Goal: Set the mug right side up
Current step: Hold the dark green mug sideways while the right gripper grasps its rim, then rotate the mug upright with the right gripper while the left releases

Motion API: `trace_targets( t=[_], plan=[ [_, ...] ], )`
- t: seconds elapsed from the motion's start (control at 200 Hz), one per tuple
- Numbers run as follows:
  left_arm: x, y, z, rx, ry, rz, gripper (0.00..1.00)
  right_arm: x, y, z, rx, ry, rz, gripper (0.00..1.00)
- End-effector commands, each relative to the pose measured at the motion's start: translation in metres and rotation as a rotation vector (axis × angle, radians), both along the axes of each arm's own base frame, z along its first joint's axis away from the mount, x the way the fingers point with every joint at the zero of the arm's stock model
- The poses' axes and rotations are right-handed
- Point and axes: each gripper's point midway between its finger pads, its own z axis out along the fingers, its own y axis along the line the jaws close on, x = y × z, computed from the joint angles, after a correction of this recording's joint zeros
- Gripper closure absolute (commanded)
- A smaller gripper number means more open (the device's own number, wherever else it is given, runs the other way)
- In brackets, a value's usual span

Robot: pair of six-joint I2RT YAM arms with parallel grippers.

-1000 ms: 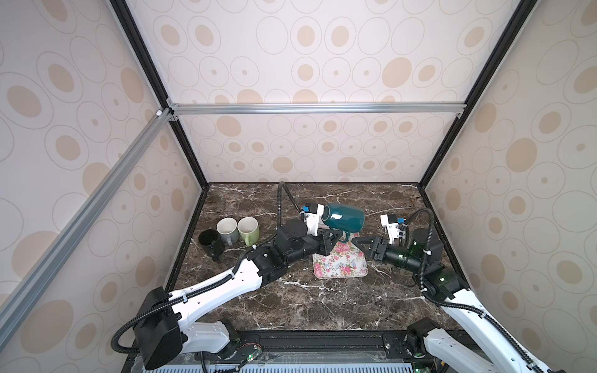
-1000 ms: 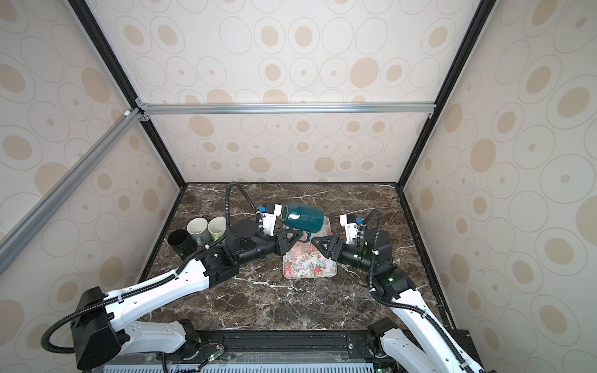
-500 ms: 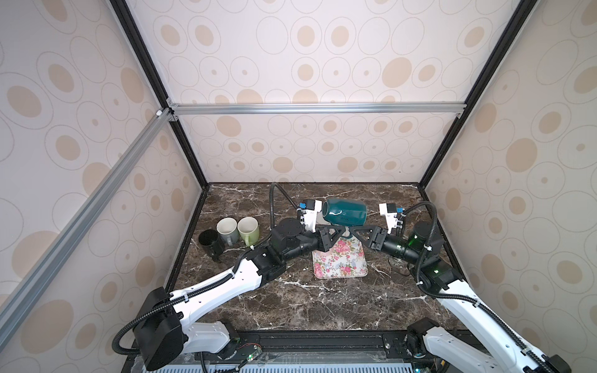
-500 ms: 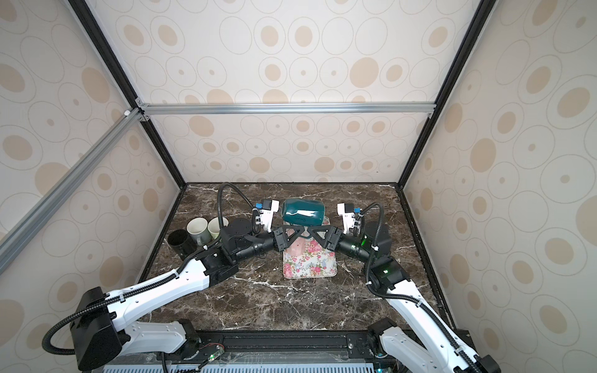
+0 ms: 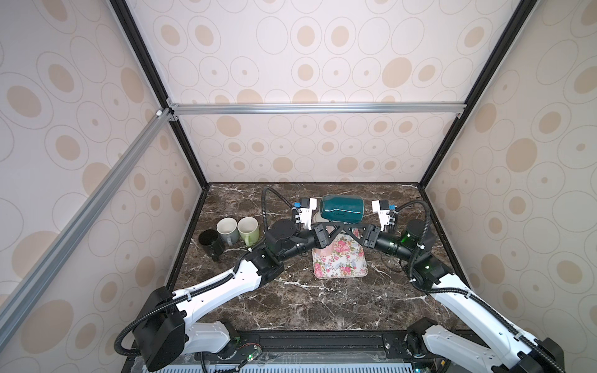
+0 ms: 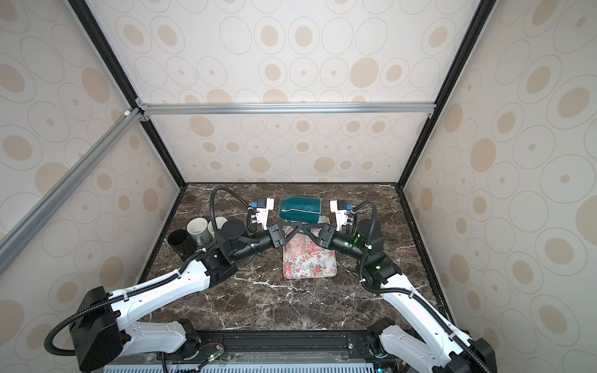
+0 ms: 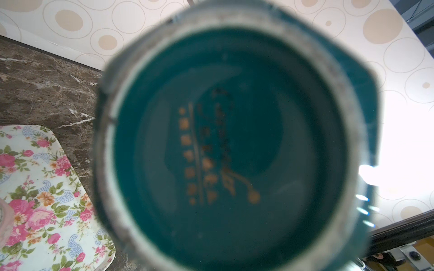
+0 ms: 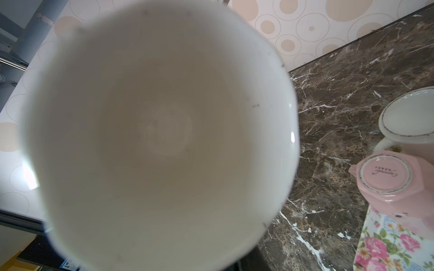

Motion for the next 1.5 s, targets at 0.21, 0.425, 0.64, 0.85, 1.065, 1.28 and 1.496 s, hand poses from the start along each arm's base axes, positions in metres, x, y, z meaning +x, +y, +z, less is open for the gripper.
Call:
trace_targets(
  t=[0.21, 0.425, 0.64, 0.85, 1.065, 1.28, 1.496],
  plan=[
    [-0.015, 0.005, 0.047, -0.171, -0.097, -0.07, 1.0, -0.001, 0.004, 0.032, 0.072, -0.082, 0.01, 0.85],
    [-0.011, 0.005, 0.039, -0.168, -0.081, -0.07, 1.0, 0.0, 0.006, 0.031, 0.084, -0.077, 0.018, 0.85],
    [-0.009, -0.001, 0.029, -0.152, -0.064, -0.085, 1.0, 0.004, 0.007, 0.031, 0.091, -0.078, 0.013, 0.93],
    [-0.005, -0.001, 0.022, -0.123, -0.056, -0.067, 1.0, 0.007, 0.008, 0.022, 0.075, -0.044, 0.008, 1.0],
    [0.002, 0.008, 0.019, -0.06, -0.066, 0.012, 0.57, 0.013, -0.002, 0.008, 0.071, -0.006, -0.069, 1.0],
    [0.011, 0.016, 0.013, 0.001, -0.07, 0.074, 0.02, 0.024, -0.003, -0.019, 0.037, 0.075, -0.113, 1.0],
    [0.017, 0.03, 0.001, 0.052, -0.046, 0.159, 0.02, 0.032, -0.008, -0.04, -0.034, 0.1, -0.17, 1.0]
  ],
)
